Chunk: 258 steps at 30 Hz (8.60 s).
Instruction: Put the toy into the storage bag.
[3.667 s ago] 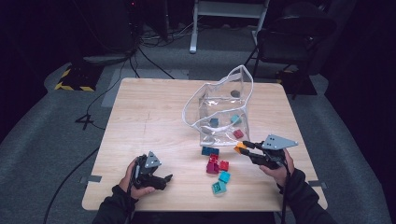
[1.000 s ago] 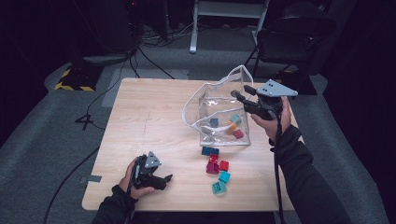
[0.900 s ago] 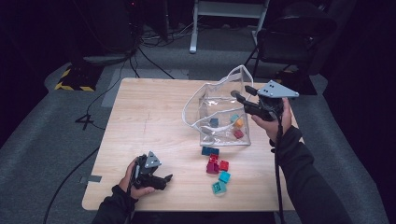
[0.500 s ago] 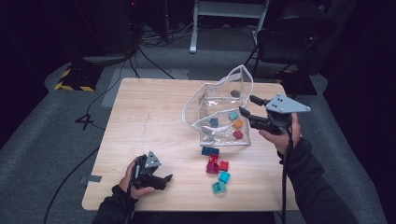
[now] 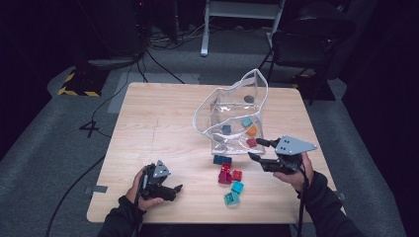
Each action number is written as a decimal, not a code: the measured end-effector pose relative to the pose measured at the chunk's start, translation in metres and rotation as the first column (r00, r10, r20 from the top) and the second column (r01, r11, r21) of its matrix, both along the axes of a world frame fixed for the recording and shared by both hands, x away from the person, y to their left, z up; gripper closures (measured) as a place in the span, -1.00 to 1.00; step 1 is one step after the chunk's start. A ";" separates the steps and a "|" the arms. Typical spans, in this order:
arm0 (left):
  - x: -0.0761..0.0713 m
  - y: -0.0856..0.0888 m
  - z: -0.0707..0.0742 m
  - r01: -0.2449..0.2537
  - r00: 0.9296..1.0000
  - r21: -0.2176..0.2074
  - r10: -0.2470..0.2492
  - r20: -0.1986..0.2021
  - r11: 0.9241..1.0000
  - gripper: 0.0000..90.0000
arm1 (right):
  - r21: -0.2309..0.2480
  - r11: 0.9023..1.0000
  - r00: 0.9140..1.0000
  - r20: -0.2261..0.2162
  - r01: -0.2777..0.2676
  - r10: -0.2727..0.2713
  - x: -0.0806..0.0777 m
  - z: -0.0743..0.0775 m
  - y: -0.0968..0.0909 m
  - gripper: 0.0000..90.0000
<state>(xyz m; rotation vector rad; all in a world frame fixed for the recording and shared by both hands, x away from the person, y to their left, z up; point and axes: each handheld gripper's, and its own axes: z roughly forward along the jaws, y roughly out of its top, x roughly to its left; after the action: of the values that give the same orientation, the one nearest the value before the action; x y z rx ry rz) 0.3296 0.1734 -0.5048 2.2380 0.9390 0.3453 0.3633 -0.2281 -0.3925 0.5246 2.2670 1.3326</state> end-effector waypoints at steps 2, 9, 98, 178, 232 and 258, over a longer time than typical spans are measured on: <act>0.000 0.000 0.000 0.000 1.000 0.000 0.000 0.000 1.000 -0.76 | -0.021 1.000 1.000 -0.030 -0.010 0.010 -0.001 -0.014 0.002 0.01; 0.000 0.000 0.000 0.001 1.000 0.001 -0.001 0.002 1.000 -0.76 | -0.070 0.996 0.992 -0.118 -0.048 0.039 -0.001 -0.049 0.006 0.01; 0.001 0.000 0.000 -0.008 1.000 0.002 0.008 0.001 1.000 -0.78 | 0.018 0.998 0.997 -0.045 0.063 -0.062 0.016 0.016 -0.019 0.32; 0.001 0.000 0.000 -0.010 1.000 0.006 0.010 0.003 1.000 -0.78 | 0.030 0.960 0.959 0.028 0.280 -0.281 0.098 0.088 0.018 -0.08; 0.001 0.000 0.000 -0.011 1.000 0.005 0.011 0.003 1.000 -0.78 | -0.163 0.974 0.964 -0.237 -0.160 0.118 -0.031 -0.099 0.017 -0.13; 0.001 0.000 0.000 -0.013 1.000 0.006 0.013 0.003 1.000 -0.78 | -0.134 0.981 0.972 -0.209 -0.139 0.109 -0.028 -0.112 0.019 0.32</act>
<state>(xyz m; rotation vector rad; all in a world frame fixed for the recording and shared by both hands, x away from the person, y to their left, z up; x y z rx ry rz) 0.3304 0.1733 -0.5048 2.2375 0.9521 0.3579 0.3350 -0.2089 -0.5044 0.4919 2.5793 1.2026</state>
